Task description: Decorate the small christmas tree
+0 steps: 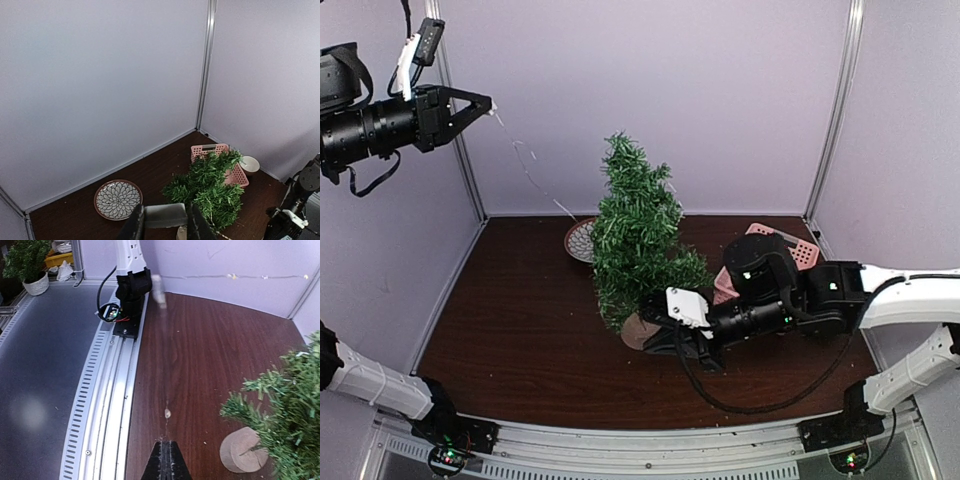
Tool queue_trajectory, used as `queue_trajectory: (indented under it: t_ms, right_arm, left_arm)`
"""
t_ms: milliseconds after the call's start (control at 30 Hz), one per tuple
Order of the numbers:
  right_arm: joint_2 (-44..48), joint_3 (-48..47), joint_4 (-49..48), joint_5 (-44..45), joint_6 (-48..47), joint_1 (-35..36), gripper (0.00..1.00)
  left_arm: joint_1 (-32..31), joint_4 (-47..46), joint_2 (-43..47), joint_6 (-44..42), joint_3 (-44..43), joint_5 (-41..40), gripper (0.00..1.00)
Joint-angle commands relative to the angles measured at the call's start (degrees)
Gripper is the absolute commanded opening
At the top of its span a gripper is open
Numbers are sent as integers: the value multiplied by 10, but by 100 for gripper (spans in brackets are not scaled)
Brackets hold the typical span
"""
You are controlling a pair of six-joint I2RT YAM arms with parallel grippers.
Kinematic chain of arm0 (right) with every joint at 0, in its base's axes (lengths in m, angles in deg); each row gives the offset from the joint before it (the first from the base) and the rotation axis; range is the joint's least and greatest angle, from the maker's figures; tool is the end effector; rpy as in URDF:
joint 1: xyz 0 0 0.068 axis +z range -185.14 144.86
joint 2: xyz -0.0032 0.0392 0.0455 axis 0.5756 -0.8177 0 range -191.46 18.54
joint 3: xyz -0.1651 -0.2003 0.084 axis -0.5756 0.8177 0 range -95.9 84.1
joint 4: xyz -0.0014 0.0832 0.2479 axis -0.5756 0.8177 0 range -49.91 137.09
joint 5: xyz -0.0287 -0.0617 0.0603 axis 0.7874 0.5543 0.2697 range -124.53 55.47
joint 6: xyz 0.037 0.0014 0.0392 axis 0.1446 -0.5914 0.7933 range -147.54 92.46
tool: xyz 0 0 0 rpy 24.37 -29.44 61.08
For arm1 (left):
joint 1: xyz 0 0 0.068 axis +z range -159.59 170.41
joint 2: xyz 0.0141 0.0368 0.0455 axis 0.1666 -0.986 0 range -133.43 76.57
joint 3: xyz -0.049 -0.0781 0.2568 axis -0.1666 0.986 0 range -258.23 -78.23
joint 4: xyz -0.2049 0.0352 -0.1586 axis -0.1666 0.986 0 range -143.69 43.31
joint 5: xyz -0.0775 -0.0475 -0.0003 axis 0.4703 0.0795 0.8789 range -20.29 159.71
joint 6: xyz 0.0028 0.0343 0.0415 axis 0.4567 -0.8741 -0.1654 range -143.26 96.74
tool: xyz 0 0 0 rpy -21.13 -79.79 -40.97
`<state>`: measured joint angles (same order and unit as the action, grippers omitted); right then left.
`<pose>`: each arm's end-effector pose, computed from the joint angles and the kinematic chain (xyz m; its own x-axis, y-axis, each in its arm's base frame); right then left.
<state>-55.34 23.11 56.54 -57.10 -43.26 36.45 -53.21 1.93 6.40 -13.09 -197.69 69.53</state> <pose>0.0792 0.2815 0.3187 0.1171 -0.4406 -0.8901 -0.9870 -0.1508 -0.0552 0.1113 -0.1059 0.5746 -0.2000 -0.0534 -0.9783 0.6627 0.7281 -0.1752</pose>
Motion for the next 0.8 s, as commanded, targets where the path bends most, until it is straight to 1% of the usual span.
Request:
queue_trajectory:
  t_ms: [0, 100, 167, 267, 300, 433, 500, 600, 667, 767]
  right_arm:
    - [57, -50, 59, 99, -20, 2, 0]
    - [71, -77, 90, 131, -35, 2, 0]
    - [68, -96, 102, 151, -45, 2, 0]
    - [41, -134, 115, 173, -59, 0, 0]
    - [29, -151, 120, 175, -62, 1, 0]
    - [-30, -219, 137, 171, -67, 1, 2]
    - [-64, -263, 150, 161, -69, 0, 3]
    - [-115, -301, 162, 143, -71, 1, 4]
    - [-144, -316, 162, 141, -71, 0, 4]
    - [-183, -344, 158, 147, -68, 1, 4]
  left_arm:
    - [8, -41, 22, 0, 41, -91, 13]
    - [13, -45, 30, 5, 67, -146, 13]
    - [24, -48, 31, 10, 81, -166, 13]
    - [59, -41, 23, 27, 86, -175, 12]
    - [78, -38, 21, 34, 87, -178, 12]
    - [115, -40, 11, 33, 86, -210, 12]
    - [137, -37, 0, 31, 78, -212, 12]
    - [178, -29, -20, 34, 71, -196, 12]
    - [206, -29, -32, 40, 73, -174, 12]
    - [260, -43, -53, 55, 79, -118, 11]
